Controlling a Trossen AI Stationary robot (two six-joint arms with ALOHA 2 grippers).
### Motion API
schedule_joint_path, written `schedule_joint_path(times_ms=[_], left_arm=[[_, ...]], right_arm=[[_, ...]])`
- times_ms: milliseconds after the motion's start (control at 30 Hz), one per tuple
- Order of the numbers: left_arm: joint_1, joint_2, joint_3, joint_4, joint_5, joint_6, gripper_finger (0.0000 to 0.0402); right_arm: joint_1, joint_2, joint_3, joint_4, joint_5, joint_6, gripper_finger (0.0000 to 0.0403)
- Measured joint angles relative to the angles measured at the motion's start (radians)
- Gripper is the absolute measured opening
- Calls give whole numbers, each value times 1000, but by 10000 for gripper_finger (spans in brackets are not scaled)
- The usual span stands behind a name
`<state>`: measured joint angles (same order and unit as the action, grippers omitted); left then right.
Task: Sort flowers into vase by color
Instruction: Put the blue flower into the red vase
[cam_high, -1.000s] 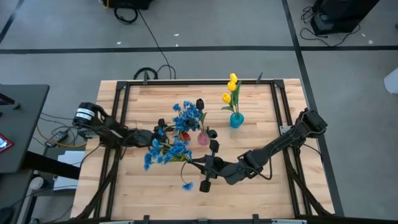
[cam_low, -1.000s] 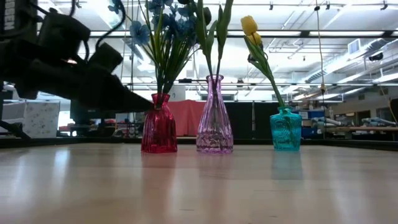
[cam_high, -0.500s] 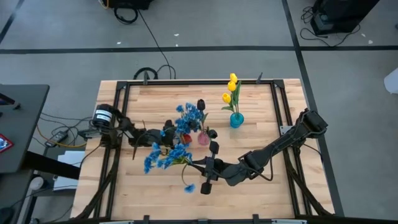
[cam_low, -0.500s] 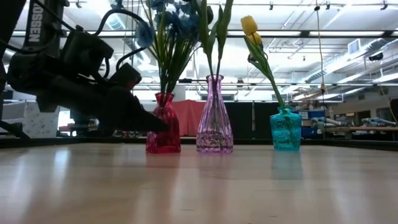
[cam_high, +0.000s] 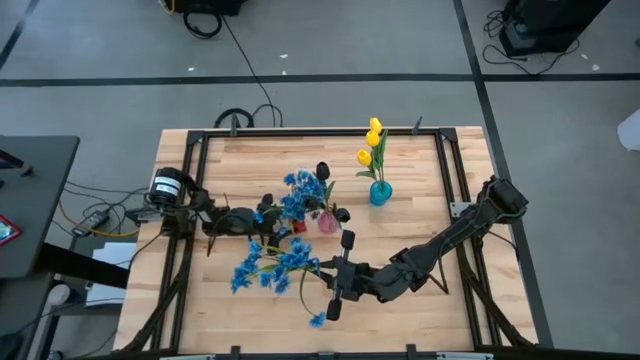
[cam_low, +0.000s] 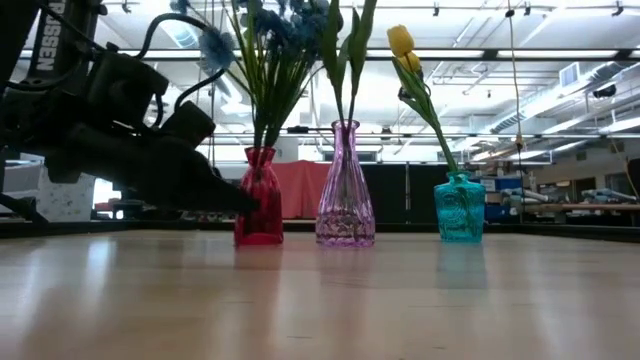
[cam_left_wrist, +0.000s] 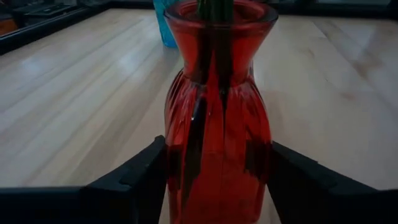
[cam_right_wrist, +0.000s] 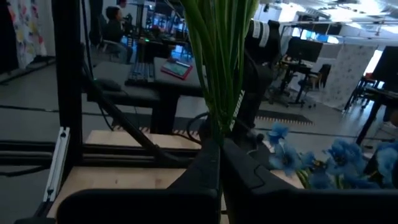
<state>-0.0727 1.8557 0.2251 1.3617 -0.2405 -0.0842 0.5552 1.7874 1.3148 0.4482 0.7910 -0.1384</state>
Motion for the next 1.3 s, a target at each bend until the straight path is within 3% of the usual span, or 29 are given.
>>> schedule_joint_path(times_ms=[167, 333, 433, 733, 933, 1067, 1300], left_arm=[[-2, 0, -37, 92, 10, -25, 239], [-2, 0, -85, 197, 85, -86, 238], [-8, 0, -92, 200, 135, -119, 238], [-96, -30, -50, 188, 151, -112, 238], [-130, -195, -4, -67, 147, -106, 237], [-146, -325, 68, -319, 141, -78, 237], [-166, -513, 194, -595, 132, -55, 237]], right_arm=[[-3, 7, 0, 10, -17, -1, 12], [-16, 29, 0, 84, -34, -46, 12], [-29, 29, 0, 96, -57, -51, 12], [-40, 29, 0, 227, -111, -163, 12], [-35, 20, 0, 286, -103, -230, 12], [-31, 6, 2, 290, -78, -231, 12], [-17, -7, 32, 290, -58, -319, 12]])
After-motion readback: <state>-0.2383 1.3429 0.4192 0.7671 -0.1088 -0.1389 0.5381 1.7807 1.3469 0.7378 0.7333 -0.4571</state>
